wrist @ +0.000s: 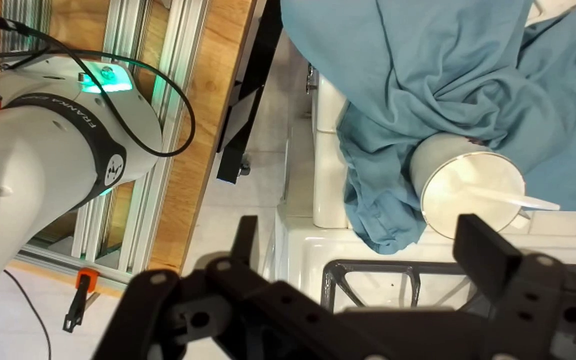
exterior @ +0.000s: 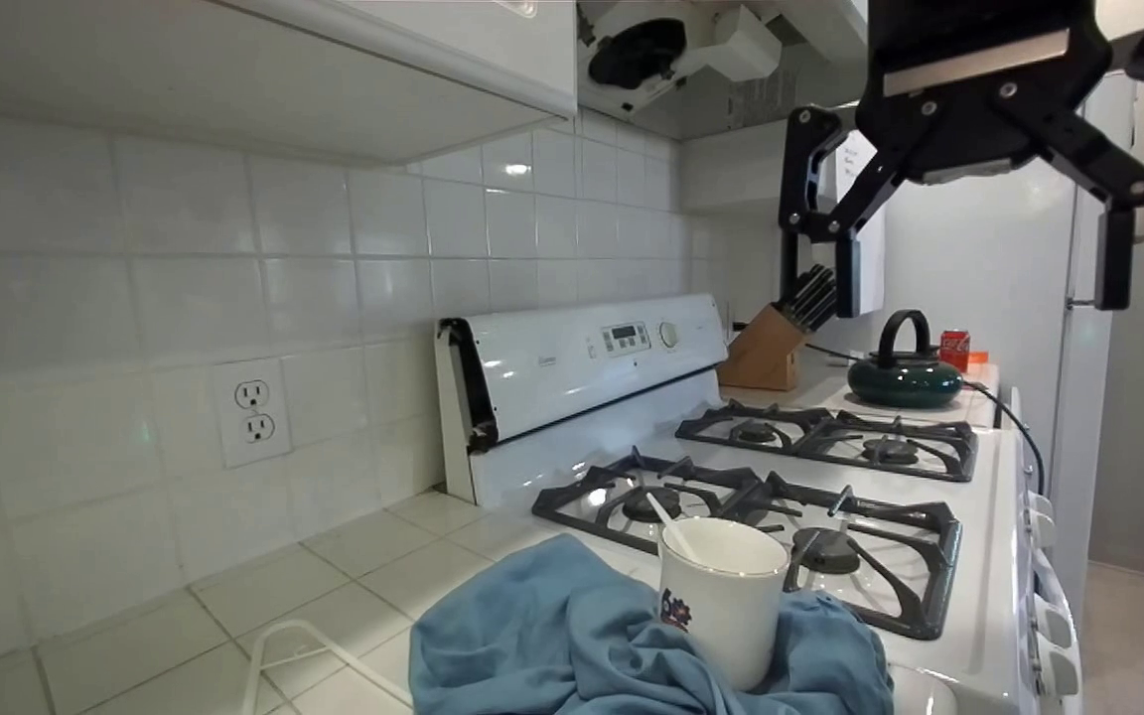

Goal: Put the plastic spoon inside the white mug

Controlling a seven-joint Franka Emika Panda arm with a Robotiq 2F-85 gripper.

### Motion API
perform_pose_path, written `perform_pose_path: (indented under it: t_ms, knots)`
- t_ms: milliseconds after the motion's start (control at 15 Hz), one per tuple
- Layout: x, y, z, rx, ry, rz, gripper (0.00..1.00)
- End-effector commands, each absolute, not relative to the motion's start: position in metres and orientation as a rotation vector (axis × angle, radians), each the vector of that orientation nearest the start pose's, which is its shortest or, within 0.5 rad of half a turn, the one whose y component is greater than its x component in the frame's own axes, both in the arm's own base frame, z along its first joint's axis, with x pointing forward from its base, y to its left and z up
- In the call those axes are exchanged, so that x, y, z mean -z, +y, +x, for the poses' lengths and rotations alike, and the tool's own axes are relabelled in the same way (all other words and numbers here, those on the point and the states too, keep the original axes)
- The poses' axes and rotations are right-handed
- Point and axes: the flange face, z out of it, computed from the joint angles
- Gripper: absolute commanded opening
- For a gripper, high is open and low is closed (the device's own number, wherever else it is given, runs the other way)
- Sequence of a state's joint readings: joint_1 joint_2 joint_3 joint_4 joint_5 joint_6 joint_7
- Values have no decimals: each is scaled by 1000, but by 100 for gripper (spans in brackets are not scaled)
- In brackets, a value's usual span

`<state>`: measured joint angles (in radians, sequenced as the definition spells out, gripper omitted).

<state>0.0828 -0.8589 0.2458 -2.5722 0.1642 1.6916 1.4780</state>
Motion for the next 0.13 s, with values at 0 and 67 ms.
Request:
perform_pose_path:
  t_ms: [0, 67]
  knots:
    - [-511, 119, 274, -9, 1874, -2573, 100]
    - [-511, 119, 274, -9, 1874, -2573, 100]
